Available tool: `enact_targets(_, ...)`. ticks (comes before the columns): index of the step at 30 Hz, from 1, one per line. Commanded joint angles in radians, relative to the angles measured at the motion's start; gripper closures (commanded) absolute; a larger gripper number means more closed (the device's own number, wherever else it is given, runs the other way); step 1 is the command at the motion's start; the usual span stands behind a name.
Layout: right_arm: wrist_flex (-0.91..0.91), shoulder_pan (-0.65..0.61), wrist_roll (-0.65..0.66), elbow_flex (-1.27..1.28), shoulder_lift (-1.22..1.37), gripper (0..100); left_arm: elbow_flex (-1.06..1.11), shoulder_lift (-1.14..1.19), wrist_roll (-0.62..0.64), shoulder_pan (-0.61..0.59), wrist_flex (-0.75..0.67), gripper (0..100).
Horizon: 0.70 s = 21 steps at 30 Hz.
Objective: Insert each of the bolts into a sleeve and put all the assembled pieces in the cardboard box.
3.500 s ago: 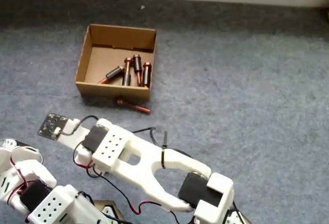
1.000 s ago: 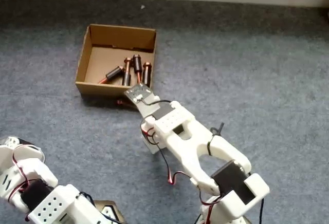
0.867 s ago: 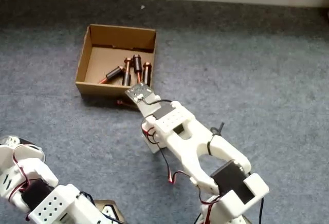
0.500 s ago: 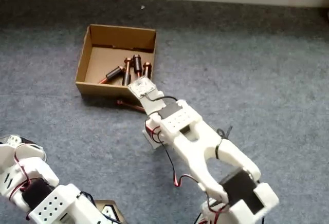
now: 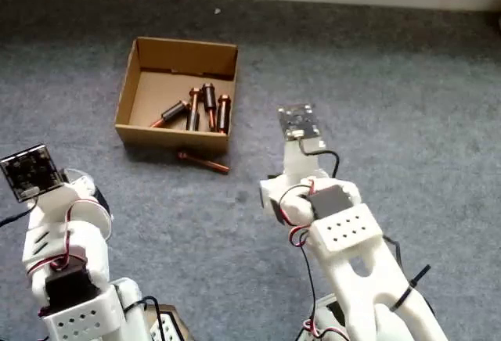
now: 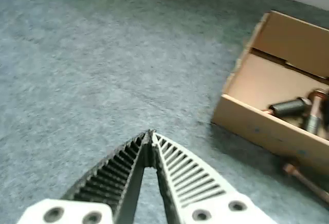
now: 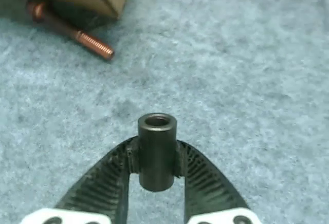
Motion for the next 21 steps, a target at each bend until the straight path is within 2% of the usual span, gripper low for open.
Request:
enact_targets(1, 0.001, 0.097, -0.068, 0.010, -0.073, 99.4, -0.165, 0.012, -0.015, 0.183, 0.110, 99)
enact_targets(4, -0.021, 0.137, -0.114, 0.044, -0.079, 99.4, -0.231, 0.101, -0.034, 0.249, 0.121, 94)
enact_targets(7, -0.128, 0.160, -0.157, 0.127, -0.084, 99.4, -0.337, 0.292, -0.041, 0.317, 0.173, 87)
enact_targets(13, -0.349, 0.177, -0.195, 0.309, -0.104, 99.4, -0.570, 0.728, -0.029, 0.424, 0.276, 87)
enact_targets(16, -0.375, 0.197, -0.196, 0.343, -0.128, 99.4, -0.627, 0.906, 0.068, 0.466, 0.255, 86)
enact_targets(21, -0.380, 0.197, -0.195, 0.352, -0.147, 99.4, -0.733, 1.167, 0.247, 0.524, 0.238, 76)
